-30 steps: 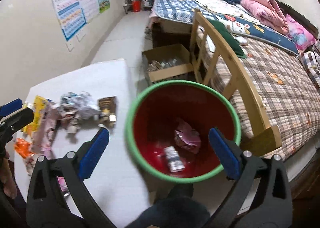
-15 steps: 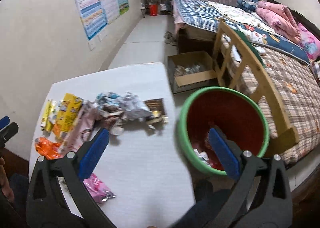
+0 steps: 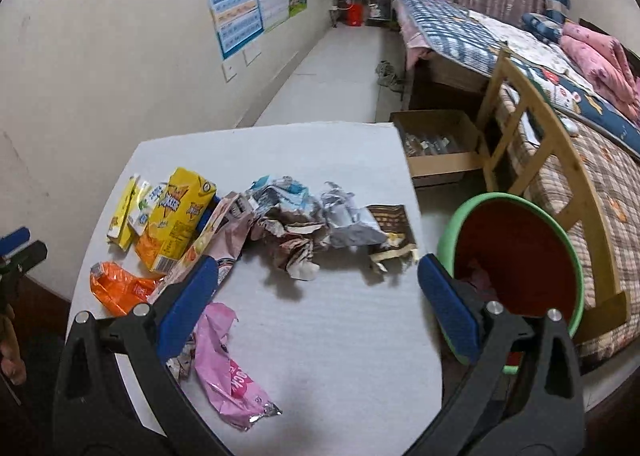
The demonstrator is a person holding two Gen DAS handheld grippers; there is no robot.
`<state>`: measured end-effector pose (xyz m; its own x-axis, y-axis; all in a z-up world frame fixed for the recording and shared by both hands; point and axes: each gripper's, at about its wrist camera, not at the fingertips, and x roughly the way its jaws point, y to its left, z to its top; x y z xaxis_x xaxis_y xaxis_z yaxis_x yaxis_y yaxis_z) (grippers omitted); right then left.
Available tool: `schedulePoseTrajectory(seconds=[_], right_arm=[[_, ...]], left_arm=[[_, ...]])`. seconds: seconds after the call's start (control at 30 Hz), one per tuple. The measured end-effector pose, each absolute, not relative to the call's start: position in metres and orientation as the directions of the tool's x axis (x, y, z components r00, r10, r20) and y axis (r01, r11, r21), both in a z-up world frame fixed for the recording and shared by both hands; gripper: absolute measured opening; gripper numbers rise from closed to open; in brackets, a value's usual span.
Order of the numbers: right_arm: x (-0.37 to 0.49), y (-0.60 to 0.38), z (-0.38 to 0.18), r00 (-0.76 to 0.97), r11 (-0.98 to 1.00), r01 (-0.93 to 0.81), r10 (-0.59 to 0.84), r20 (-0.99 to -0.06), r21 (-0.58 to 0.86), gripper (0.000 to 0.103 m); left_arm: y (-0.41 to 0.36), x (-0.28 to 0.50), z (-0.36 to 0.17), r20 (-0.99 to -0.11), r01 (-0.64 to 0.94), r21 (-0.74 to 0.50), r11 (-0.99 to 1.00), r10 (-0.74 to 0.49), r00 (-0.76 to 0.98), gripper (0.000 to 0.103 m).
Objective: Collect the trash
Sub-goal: 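Move both tools back over the trash pile on the table, then grasp the yellow stick carton with the left gripper while the right grasps crumpled paper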
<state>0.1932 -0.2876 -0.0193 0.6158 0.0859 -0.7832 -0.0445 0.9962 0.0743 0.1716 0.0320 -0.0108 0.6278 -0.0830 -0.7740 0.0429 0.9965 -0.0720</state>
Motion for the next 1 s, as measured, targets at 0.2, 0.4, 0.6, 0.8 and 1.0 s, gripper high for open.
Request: schedulePoseTrajectory(seconds=[0.2, 0.4, 0.6, 0.8, 1.0], right_arm=[[0.215, -0.288, -0.043, 0.589, 0.998, -0.036, 0.068, -0.805, 0.058, 0.098], [0.246, -0.301, -0.056, 0.566, 0.999, -0.024, 0.053, -0.822, 0.048, 0.098], [0.28, -0.303, -0.075, 0.526, 0.998, -0.04, 0.058, -0.848, 0.044, 0.098], [0.304, -0.294, -0.094, 0.48, 0.997, -0.076, 0.06, -0.875, 0.026, 0.092], [0.313, -0.294, -0.109, 0.432, 0.996, -0.08, 0.059, -0.9, 0.027, 0.075]], left_arm=[[0.049, 0.199, -0.036, -0.806, 0.029, -0.116, 0.993, -0.111, 0.581, 0.095], [0.052, 0.232, -0.061, -0.831, 0.027, -0.118, 0.993, -0.113, 0.545, 0.094], [0.056, 0.264, -0.089, -0.855, 0.02, -0.145, 0.989, -0.135, 0.501, 0.094], [0.062, 0.287, -0.108, -0.872, 0.009, -0.155, 0.988, -0.142, 0.469, 0.091], [0.07, 0.302, -0.127, -0.89, -0.033, -0.189, 0.981, -0.157, 0.429, 0.08]])
